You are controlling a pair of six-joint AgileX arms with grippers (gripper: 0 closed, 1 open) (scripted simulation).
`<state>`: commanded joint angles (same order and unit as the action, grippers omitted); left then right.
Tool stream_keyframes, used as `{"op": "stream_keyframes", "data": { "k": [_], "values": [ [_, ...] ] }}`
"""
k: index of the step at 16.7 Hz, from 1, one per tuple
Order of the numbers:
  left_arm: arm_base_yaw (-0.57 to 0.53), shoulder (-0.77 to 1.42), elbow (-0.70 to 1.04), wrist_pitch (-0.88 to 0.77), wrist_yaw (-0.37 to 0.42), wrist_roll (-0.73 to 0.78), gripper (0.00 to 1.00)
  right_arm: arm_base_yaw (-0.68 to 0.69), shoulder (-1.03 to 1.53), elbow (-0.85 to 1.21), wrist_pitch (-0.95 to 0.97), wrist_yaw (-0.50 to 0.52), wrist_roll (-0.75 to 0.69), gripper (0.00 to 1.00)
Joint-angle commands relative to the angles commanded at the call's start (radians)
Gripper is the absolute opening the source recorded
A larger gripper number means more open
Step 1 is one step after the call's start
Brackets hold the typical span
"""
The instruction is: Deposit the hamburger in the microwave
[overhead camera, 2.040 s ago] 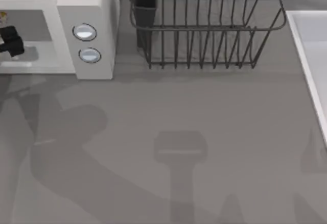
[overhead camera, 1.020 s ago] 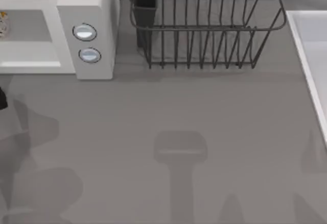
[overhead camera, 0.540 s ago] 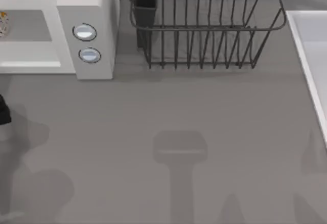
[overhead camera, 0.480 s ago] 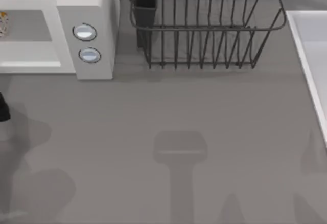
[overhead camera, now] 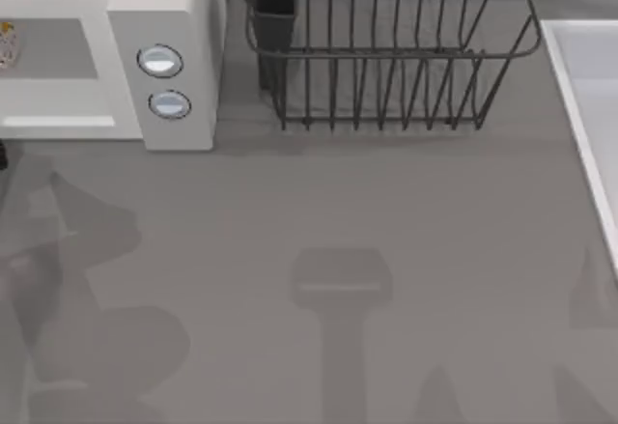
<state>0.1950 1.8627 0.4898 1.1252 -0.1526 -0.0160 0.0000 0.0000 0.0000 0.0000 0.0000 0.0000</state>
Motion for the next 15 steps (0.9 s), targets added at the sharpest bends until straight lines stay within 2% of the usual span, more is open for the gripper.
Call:
{"op": "stream_keyframes", "data": {
  "k": [10,15],
  "values": [
    [-0.015,-0.147,-0.033,-0.419,0.004,-0.005,1.0,0.0,0.0,0.0,0.0,0.0,0.0,1.0],
    [0.008,-0.272,-0.037,-0.533,0.02,0.002,1.0,0.0,0.0,0.0,0.0,0.0,0.0,1.0]
  ]
}}
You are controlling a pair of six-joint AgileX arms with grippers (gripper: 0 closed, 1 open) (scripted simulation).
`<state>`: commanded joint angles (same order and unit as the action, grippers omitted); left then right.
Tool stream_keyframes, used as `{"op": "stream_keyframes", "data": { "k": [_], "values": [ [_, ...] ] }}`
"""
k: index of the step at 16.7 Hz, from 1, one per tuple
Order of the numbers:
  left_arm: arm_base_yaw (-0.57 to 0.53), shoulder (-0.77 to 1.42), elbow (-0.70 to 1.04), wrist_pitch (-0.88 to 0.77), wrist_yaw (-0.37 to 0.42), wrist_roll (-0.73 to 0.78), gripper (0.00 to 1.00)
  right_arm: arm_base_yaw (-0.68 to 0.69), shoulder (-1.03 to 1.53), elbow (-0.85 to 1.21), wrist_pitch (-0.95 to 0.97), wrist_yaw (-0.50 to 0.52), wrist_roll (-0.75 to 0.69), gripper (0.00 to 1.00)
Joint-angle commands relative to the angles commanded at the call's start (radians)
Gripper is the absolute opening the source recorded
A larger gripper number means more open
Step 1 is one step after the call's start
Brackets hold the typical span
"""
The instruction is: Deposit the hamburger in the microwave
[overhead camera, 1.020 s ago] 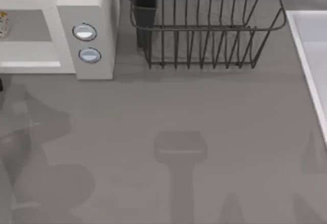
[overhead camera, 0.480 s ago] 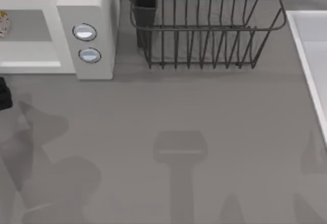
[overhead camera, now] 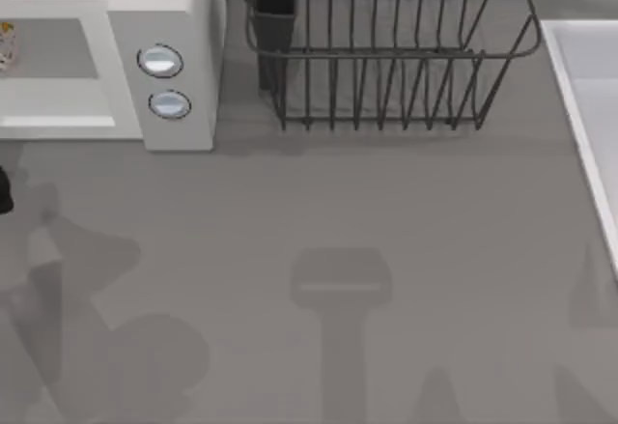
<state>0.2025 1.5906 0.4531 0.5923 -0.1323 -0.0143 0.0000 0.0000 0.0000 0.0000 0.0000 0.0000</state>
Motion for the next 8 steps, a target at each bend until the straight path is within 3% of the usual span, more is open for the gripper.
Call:
{"op": "stream_keyframes", "data": {
  "k": [8],
  "values": [
    [0.022,-0.133,0.029,-0.012,0.006,0.007,1.0,0.0,0.0,0.0,0.0,0.0,0.0,1.0]
  ]
}}
